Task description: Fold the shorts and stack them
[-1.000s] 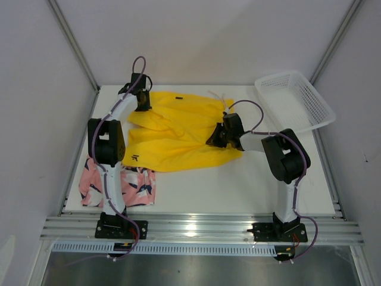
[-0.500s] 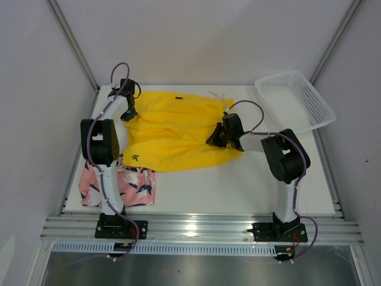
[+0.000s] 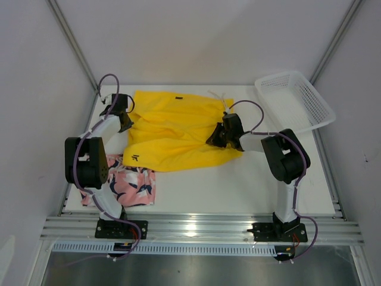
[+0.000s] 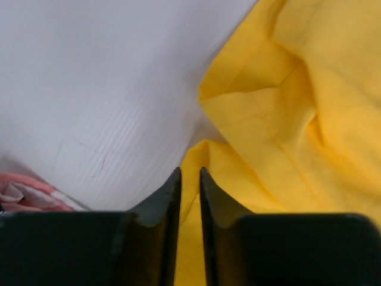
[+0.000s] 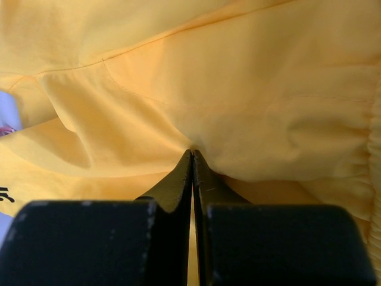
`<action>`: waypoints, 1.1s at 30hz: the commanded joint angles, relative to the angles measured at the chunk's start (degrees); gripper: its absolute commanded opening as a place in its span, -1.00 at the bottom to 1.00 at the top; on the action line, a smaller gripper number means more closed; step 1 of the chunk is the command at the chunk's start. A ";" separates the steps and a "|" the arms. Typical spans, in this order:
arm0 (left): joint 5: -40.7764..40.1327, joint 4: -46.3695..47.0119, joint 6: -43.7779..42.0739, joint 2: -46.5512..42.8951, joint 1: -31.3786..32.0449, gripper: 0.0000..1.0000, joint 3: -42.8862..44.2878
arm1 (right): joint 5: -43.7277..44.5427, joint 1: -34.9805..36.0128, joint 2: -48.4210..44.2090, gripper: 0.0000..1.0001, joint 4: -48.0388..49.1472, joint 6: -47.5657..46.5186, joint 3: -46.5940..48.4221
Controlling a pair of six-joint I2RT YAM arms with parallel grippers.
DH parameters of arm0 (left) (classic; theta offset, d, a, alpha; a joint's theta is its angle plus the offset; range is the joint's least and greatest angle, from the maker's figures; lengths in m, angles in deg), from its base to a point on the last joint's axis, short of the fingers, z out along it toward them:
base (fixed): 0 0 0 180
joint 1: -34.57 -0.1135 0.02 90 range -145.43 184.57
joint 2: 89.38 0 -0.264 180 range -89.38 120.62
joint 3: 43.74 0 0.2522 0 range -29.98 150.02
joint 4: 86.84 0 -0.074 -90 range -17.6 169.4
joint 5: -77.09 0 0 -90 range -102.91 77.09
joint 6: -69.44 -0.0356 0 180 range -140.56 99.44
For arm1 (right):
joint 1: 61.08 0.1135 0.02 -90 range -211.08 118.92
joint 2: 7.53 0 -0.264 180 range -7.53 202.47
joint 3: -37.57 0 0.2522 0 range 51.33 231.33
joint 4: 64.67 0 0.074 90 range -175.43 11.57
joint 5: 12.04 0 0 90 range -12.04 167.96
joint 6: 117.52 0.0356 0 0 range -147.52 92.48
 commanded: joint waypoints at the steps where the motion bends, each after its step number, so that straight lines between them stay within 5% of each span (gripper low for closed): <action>1: 3.52 3.41 -1.50 -1.17 -1.73 -0.50 4.97 | 5.04 -0.60 1.37 -0.96 -8.24 -4.57 -2.31; 5: 10.20 5.86 -2.39 -0.64 -3.85 0.46 6.47 | 6.62 -1.30 -0.65 -0.81 -11.82 -6.33 -0.21; 7: 14.15 7.10 -1.77 0.24 -5.60 0.66 7.08 | 8.47 -1.82 -1.88 -0.66 -13.94 -7.39 1.81; 8: 18.42 6.40 -0.72 4.51 -8.14 0.70 9.35 | 10.56 -2.35 -3.02 -0.37 -15.52 -9.31 4.25; 16: 27.95 10.08 0.69 8.59 -10.62 0.70 9.63 | 17.43 -4.37 -4.08 0.01 -19.40 -11.96 10.51; 22: 31.74 11.76 0.96 10.61 -9.75 0.68 9.38 | 20.06 -7.19 2.39 0.16 -24.75 -13.81 17.09; 33: 35.51 14.30 0.43 11.05 -7.55 0.65 9.72 | 21.56 -10.44 7.17 0.08 -27.40 -12.58 18.25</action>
